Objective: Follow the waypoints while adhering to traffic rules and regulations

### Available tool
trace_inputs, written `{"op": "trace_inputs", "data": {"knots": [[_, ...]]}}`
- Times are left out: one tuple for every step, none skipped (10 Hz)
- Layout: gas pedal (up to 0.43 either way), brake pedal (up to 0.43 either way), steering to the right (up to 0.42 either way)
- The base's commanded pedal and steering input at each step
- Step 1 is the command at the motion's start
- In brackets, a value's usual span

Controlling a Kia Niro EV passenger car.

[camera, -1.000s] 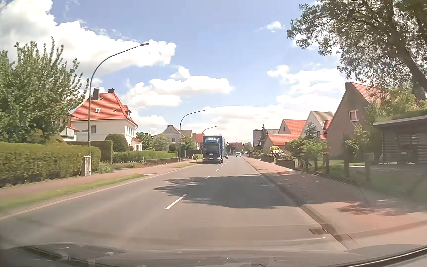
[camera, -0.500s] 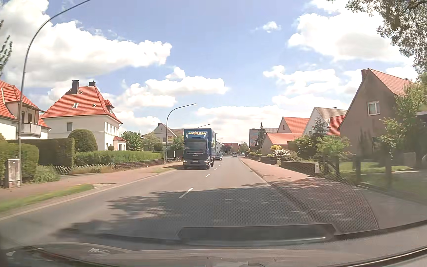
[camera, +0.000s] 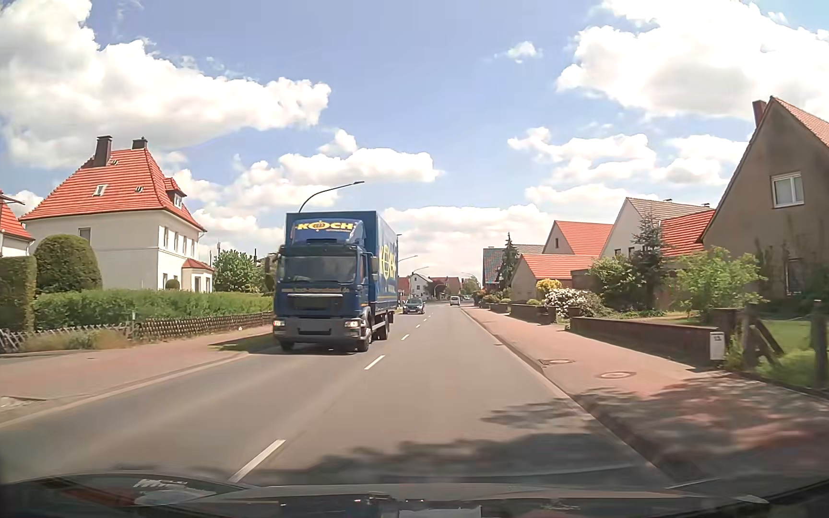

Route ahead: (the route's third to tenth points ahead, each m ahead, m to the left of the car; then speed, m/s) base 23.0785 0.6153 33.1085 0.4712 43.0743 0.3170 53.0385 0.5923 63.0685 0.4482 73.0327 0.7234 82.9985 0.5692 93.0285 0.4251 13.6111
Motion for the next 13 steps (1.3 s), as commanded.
{"op": "trace_inputs", "data": {"knots": [[0.150,0.000,0.000],[0.157,0.000,0.000],[0.157,0.000,0.000],[0.157,0.000,-0.001],[0.157,0.000,-0.001],[0.157,0.000,-0.001],[0.157,0.000,-0.001],[0.157,0.000,-0.002],[0.157,0.000,-0.002],[0.157,0.000,-0.001],[0.157,0.000,-0.002],[0.157,0.000,-0.001],[0.157,0.000,-0.001]]}}
